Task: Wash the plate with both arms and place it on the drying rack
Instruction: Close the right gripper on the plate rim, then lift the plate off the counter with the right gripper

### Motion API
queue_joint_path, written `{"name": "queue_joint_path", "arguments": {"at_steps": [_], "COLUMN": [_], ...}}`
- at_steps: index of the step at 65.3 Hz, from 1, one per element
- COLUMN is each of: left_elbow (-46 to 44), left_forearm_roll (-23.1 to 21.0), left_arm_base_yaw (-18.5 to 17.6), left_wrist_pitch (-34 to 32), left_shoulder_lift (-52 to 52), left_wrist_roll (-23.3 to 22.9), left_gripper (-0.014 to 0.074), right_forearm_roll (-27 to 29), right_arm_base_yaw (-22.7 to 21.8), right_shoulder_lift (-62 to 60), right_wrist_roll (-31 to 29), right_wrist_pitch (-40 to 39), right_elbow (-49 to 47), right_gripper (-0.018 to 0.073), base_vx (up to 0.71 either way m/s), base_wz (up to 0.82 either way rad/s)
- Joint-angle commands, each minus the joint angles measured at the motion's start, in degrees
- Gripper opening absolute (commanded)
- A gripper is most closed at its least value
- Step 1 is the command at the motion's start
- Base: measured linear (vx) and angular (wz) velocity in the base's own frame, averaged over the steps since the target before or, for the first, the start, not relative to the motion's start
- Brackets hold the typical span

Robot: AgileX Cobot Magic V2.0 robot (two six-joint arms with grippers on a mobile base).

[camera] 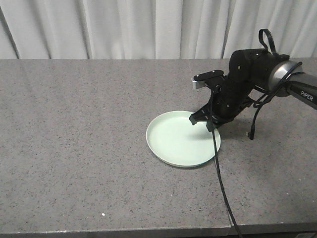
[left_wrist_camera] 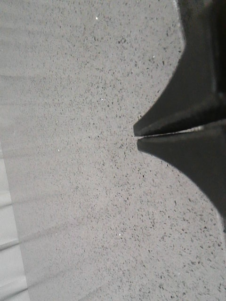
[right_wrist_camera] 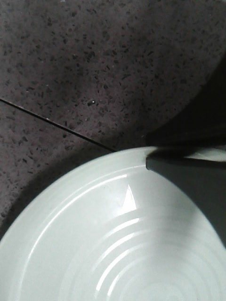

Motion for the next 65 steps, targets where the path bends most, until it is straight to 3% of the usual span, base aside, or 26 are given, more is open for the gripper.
{"name": "queue_joint_path", "arguments": {"at_steps": [1,22,49,57,65], "left_elbow": [-1.87,-1.87,-1.87,-1.87,-1.87], "left_forearm_roll": [-0.53,-0.53,-0.53,-0.53,-0.53], "left_arm_base_yaw": [-0.42,-0.42,-0.42,-0.42,-0.42], "left_wrist_pitch": [-4.02,-4.02,-4.02,-4.02,-4.02], "left_shoulder_lift": [-0.34,-0.34,-0.34,-0.34,-0.34], "left_wrist_roll": [-0.21,-0.21,-0.21,-0.21,-0.21], "left_gripper": [-0.0006,-0.0006,-0.0006,-0.0006,-0.0006], "right_forearm_roll": [1.29,22.68,37.13,43.89,47.2], "right_arm_base_yaw": [-0.88,-9.43,-22.08,-25.41,-27.45], "right_shoulder_lift": [-4.41,-12.7,-29.82,-36.01,-43.09], "right_wrist_roll": [-0.77,-9.97,-20.74,-24.89,-29.49], "right_wrist_pitch": [-0.12,1.46,9.47,10.79,9.56], "right_elbow": [-1.4,-1.4,-0.13,5.04,13.42], "right_gripper": [-0.0002,-0.0001,-0.0001,-0.0001,-0.0001], "base_vx": [0.0,0.0,0.0,0.0,0.0], "base_wz": [0.0,0.0,0.0,0.0,0.0]}}
